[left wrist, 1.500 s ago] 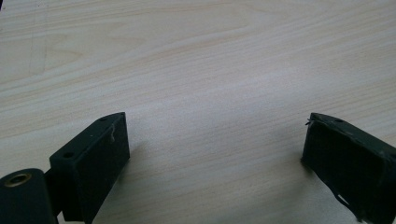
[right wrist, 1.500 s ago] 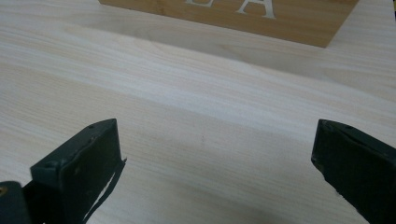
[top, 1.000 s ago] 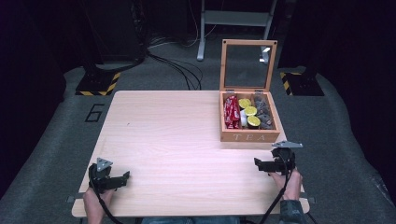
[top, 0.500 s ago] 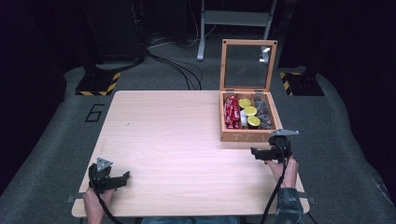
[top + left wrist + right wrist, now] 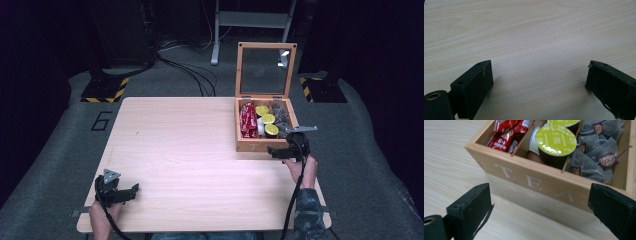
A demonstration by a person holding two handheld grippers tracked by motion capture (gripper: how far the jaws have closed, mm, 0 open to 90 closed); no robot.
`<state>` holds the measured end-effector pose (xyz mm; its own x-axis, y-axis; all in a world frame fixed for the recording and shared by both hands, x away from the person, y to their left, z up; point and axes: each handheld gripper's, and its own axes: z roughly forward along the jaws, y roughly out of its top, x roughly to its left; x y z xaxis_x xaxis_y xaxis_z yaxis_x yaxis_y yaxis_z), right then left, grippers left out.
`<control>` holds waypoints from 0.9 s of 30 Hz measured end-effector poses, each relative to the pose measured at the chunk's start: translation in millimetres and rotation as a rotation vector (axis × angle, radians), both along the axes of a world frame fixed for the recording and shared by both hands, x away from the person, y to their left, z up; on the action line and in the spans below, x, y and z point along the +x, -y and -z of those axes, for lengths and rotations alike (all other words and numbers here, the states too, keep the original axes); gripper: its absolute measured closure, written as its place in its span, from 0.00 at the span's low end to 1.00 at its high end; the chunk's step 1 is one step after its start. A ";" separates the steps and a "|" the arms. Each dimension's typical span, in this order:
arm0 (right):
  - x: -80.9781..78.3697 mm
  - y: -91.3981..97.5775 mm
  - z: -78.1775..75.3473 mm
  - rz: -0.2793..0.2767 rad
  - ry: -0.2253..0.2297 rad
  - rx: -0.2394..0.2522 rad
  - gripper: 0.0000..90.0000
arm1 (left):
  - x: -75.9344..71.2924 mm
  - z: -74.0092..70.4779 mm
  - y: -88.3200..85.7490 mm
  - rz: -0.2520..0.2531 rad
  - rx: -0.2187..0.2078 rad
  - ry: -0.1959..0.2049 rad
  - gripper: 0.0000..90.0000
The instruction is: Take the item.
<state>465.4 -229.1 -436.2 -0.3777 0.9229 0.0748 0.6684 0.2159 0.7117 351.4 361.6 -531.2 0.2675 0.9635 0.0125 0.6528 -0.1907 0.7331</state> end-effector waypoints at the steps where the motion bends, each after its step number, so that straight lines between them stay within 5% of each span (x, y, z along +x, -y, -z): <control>1: 4.0 -0.8 -1.2 -0.004 -0.003 0.003 0.06 | 0.1 0.4 0.1 -0.001 -0.002 0.005 0.08; 27: 62.5 -4.6 -3.6 0.018 -0.020 0.049 0.08 | 0.0 0.4 0.1 -0.001 -0.002 0.004 0.08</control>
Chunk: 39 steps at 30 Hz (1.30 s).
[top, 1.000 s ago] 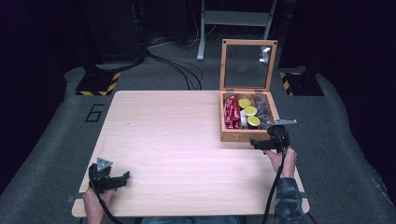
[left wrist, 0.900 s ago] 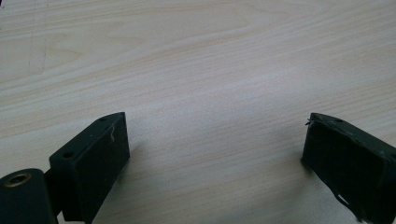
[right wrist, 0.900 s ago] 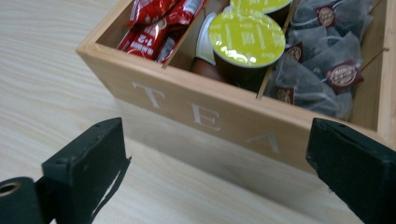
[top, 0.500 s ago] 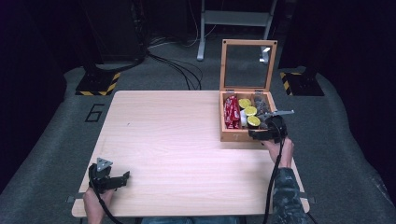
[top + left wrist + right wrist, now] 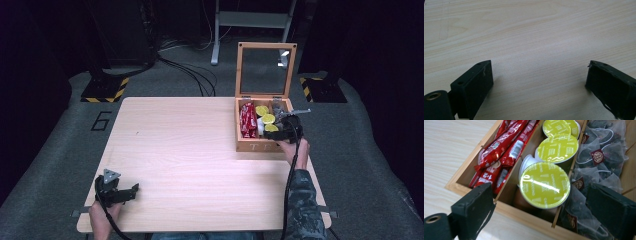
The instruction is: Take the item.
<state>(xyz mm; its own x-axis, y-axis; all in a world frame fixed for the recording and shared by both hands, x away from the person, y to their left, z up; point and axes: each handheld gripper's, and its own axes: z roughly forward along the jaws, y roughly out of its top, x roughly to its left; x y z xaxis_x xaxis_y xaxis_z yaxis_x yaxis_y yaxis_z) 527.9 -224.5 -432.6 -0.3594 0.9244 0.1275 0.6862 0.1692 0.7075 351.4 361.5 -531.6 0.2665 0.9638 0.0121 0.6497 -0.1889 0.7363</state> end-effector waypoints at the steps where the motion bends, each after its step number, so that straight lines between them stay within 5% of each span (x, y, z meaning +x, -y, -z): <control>1: 3.3 0.7 1.5 -0.003 0.006 -0.001 0.09 | 0.0 0.1 0.0 0.000 0.000 0.001 0.08; 23: 19.0 -4.0 12.3 0.022 -0.011 -0.014 0.38 | 0.1 0.0 0.0 0.000 0.000 0.001 0.08; 39: 16.3 -10.9 10.5 0.028 -0.006 -0.069 0.41 | 0.0 0.0 0.0 0.000 0.001 0.000 0.08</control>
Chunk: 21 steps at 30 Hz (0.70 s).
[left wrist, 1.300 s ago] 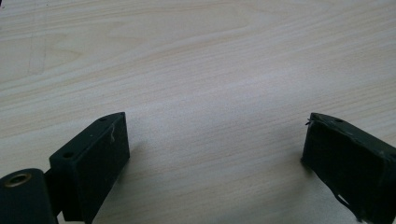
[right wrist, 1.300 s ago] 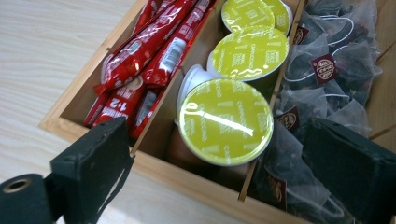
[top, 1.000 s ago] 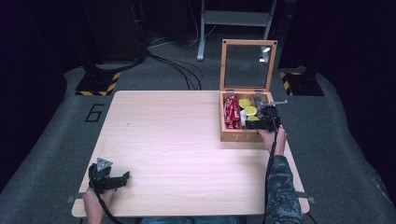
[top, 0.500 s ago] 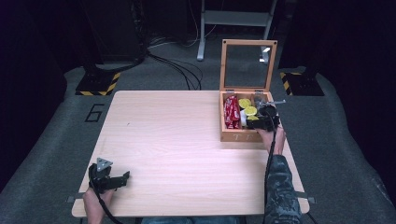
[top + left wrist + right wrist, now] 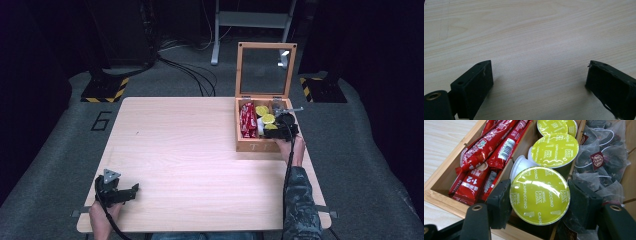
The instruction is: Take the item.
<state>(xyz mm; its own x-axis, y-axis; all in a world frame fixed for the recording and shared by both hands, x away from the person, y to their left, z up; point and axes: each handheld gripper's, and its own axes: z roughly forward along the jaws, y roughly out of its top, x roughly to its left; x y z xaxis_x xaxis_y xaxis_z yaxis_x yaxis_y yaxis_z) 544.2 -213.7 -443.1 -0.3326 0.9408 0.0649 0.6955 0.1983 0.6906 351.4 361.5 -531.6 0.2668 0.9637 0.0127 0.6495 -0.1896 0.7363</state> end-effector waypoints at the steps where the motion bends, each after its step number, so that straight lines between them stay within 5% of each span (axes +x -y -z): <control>1: -0.3 -0.2 0.0 -0.002 0.004 -0.014 0.41 | 0.0 0.0 0.0 0.000 0.001 0.000 0.08; 21: -5.4 12.4 -4.0 -0.013 0.031 0.066 0.42 | -0.2 0.0 0.3 0.000 0.003 0.002 0.08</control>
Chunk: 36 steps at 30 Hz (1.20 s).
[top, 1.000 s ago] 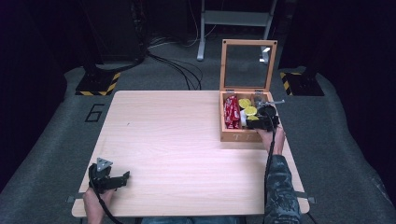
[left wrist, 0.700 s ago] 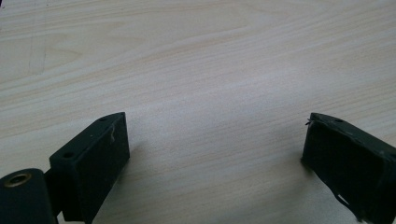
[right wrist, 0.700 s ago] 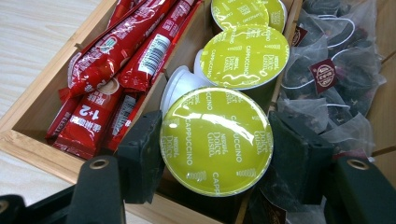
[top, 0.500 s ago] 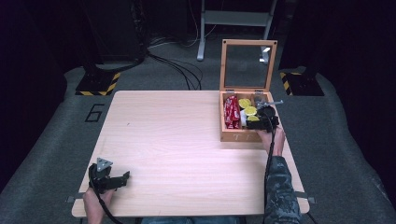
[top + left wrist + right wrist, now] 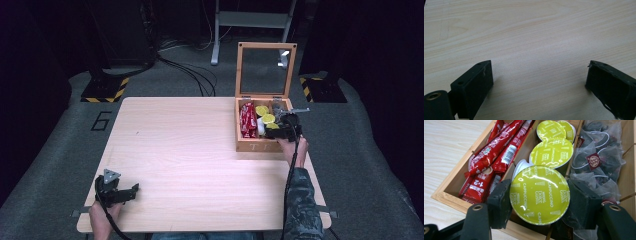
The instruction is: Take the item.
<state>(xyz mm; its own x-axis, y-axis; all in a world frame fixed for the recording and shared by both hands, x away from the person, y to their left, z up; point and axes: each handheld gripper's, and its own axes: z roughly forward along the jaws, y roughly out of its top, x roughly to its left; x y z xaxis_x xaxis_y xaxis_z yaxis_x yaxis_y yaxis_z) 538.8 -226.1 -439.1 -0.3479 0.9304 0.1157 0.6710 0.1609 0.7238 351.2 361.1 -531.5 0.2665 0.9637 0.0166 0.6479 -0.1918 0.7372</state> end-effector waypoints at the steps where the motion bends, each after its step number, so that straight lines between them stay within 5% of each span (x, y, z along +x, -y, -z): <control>1: -0.8 0.7 -0.5 0.003 0.002 0.007 0.42 | 0.0 0.0 0.0 0.001 -0.001 0.000 0.08; 18: -6.6 -1.7 -9.9 -0.010 0.032 0.010 0.42 | 0.0 0.0 0.1 0.000 -0.001 0.000 0.08; 36: -21.4 -24.1 -38.7 -0.066 0.106 0.008 0.42 | -0.1 0.3 0.8 -0.006 -0.006 0.005 0.08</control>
